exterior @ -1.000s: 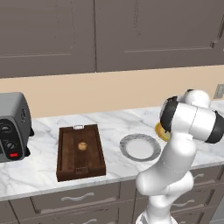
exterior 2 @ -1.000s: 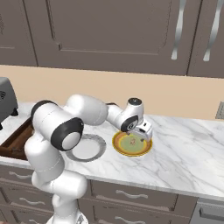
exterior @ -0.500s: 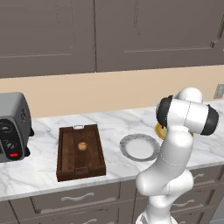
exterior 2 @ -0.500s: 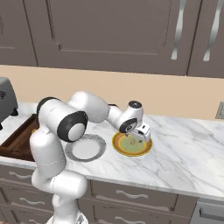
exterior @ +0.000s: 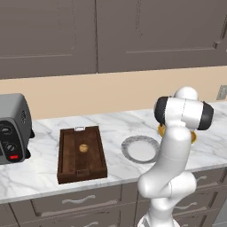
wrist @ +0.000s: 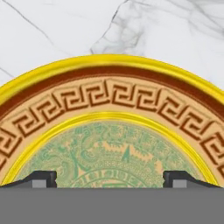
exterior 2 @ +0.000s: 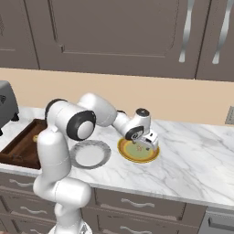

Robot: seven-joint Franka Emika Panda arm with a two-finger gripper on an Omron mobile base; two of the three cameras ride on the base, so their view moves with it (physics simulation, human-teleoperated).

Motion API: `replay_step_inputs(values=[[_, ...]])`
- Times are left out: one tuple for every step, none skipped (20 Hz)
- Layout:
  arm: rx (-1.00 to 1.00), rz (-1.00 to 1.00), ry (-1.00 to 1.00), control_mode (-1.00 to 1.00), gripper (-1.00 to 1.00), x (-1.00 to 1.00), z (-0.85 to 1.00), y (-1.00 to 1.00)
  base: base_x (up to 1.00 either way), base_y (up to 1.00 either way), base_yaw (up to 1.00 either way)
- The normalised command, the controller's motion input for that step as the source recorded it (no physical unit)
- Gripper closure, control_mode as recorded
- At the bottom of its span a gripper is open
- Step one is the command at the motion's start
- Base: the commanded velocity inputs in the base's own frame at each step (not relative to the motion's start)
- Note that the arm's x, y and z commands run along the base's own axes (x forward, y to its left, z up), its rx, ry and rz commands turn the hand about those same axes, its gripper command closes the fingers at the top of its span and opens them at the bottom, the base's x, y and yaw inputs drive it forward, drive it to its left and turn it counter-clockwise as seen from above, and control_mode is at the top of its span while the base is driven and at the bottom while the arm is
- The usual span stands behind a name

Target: Move the dessert items from the plates to the tray.

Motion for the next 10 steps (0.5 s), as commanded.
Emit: replay_step_inputs(values=[[0.0,0.0,0.0,-1.0,-1.0,0.0,0.0,0.0,0.0,0.0,0.0],[0.0,0.0,0.0,-1.0,-1.0,0.0,0.0,0.0,0.0,0.0,0.0],[0.0,0.0,0.0,-1.0,-1.0,-0.16,-0.01,0.0,0.0,0.0,0.0],[0.0,0.0,0.0,-1.0,-1.0,-0.11,0.0,0.0,0.0,0.0,0.0],[0.0,0.0,0.0,-1.0,-1.0,0.0,0.0,0.0,0.0,0.0,0.0],[0.0,0.0,0.0,-1.0,-1.0,0.0,0.0,0.0,0.0,0.0,0.0],[0.0,0.0,0.0,-1.0,-1.0,0.0,0.0,0.0,0.0,0.0,0.0],[0.0,0.05,0.0,-1.0,-1.0,-0.48,0.0,0.13,0.0,0.0,0.0],[0.0,0.07,-0.01,-1.0,-1.0,-0.59,0.0,0.15,0.0,0.0,0.0],[0.0,0.05,0.0,-1.0,-1.0,-0.26,0.0,0.11,0.0,0.0,0.0]])
